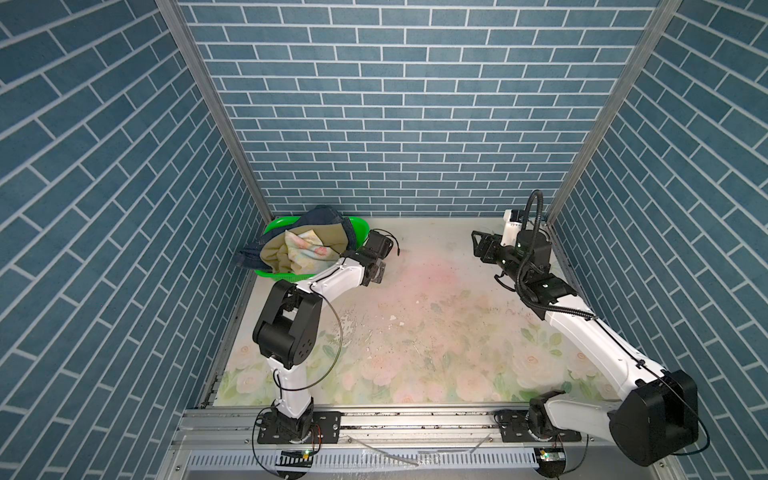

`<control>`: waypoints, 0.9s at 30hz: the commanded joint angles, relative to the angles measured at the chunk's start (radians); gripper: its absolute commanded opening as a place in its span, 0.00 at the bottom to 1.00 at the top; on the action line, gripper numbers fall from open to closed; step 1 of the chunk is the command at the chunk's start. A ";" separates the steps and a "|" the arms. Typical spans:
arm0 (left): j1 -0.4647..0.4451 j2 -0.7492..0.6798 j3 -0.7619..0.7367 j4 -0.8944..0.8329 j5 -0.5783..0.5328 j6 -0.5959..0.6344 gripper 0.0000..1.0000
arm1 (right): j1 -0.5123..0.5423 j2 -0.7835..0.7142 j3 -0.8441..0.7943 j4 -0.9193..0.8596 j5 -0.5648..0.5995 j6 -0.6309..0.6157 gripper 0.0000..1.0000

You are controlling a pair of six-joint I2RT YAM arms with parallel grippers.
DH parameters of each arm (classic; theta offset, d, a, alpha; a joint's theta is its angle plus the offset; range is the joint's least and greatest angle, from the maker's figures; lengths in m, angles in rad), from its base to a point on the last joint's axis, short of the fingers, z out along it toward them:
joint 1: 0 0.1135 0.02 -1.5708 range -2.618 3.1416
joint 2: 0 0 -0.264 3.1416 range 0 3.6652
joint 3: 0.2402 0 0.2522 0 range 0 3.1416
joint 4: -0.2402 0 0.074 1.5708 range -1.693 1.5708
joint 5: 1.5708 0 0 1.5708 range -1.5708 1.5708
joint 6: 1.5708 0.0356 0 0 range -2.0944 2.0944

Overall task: Fold and stack the skirts
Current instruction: 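Lower the left gripper onto the floral skirt while the right draws back, then grasp the floral skirt with the left gripper and lift it out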

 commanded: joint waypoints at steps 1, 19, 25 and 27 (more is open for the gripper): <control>0.046 0.007 0.031 -0.026 -0.016 0.020 0.94 | -0.002 -0.030 -0.029 -0.019 0.006 -0.031 0.72; 0.096 -0.133 0.059 -0.050 0.155 -0.051 0.95 | -0.001 -0.057 -0.075 -0.077 0.078 -0.106 0.73; 0.119 -0.273 0.047 -0.173 0.111 -0.133 0.97 | -0.002 -0.050 -0.088 -0.107 0.055 -0.133 0.73; 0.165 -0.321 0.017 -0.202 0.113 -0.170 0.97 | -0.002 -0.057 -0.105 -0.106 0.045 -0.134 0.72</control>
